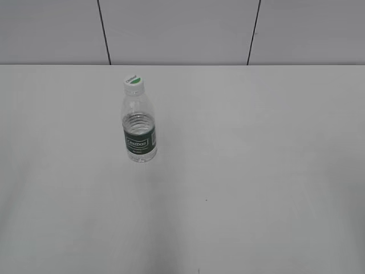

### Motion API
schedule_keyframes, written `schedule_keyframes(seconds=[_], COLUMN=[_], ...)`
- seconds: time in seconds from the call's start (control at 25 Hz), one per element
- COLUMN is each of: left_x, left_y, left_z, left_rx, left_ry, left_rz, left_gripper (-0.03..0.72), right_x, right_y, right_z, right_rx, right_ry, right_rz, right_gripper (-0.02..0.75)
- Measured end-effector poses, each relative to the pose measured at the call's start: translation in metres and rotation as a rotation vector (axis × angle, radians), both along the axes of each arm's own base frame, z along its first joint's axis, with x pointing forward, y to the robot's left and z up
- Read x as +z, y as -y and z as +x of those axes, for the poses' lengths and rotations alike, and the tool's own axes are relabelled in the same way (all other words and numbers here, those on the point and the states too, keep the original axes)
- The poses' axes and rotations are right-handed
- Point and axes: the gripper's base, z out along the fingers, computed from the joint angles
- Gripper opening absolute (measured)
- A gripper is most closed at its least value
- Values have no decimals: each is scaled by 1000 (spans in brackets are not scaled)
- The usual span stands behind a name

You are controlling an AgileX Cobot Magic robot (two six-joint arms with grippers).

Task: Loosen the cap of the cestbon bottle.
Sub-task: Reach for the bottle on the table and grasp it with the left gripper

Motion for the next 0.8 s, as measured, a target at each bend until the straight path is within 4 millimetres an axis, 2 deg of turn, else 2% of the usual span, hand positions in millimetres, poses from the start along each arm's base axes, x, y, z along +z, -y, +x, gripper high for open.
schedule_keyframes(seconds=[0.24,0.4,0.6,0.8], left_x=[17,12,-31,-86], left_y=[3,7,15,36], left_z=[52,97,143,171], left_rx=[8,-13,-39,-121], left_ry=[8,1,-60,-120], left_rz=[25,43,37,44], left_gripper=[498,498,498,498], right_x=[-2,-4,5,16], right_y=[-2,-2,-3,-3], right_z=[19,31,39,49], right_rx=[8,7,7,7], right_ry=[-101,-165,-185,-205], right_rz=[15,13,12,13], right_gripper=[459,459,459,459])
